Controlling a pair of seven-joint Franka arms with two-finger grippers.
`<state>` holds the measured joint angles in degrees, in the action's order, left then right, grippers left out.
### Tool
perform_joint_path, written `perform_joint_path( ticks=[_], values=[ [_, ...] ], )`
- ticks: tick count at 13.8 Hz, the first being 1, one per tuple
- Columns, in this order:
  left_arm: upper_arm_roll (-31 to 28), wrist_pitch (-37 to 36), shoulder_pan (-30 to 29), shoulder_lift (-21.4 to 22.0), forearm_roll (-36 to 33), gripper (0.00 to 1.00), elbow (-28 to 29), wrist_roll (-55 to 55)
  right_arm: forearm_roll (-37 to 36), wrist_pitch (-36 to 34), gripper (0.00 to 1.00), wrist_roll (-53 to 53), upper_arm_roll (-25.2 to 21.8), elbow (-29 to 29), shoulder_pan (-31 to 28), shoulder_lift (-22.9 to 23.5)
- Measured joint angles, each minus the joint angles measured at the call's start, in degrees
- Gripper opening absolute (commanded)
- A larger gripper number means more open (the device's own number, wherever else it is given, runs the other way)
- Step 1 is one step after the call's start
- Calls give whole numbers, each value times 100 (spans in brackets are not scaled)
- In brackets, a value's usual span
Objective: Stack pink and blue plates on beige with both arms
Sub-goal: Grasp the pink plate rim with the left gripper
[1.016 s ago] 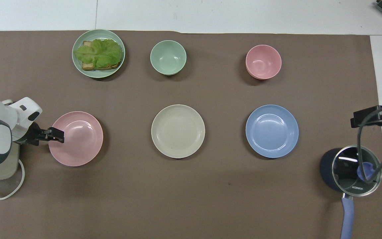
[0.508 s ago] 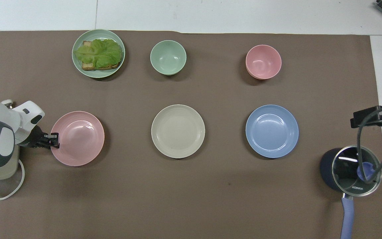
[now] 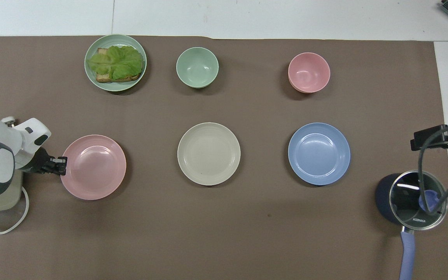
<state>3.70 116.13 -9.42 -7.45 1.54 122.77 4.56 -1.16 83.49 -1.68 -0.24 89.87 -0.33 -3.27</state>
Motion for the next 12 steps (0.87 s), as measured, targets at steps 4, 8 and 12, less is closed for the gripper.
perform_joint_path(
  ticks=[4, 8, 12],
  values=[
    [49, -1201, 4, 9, 159, 0, -810, 30, 0, 0, 100, 0, 0, 4, 0, -3],
    [160, -1681, 52, 114, 768, 0, -1204, 40, 0, 0, 100, 0, -5, 5, -1, -3],
    [213, -1680, 894, 145, 1105, 0, -1203, -380, 0, 0, 100, 0, -20, 21, -3, -12]
  ],
)
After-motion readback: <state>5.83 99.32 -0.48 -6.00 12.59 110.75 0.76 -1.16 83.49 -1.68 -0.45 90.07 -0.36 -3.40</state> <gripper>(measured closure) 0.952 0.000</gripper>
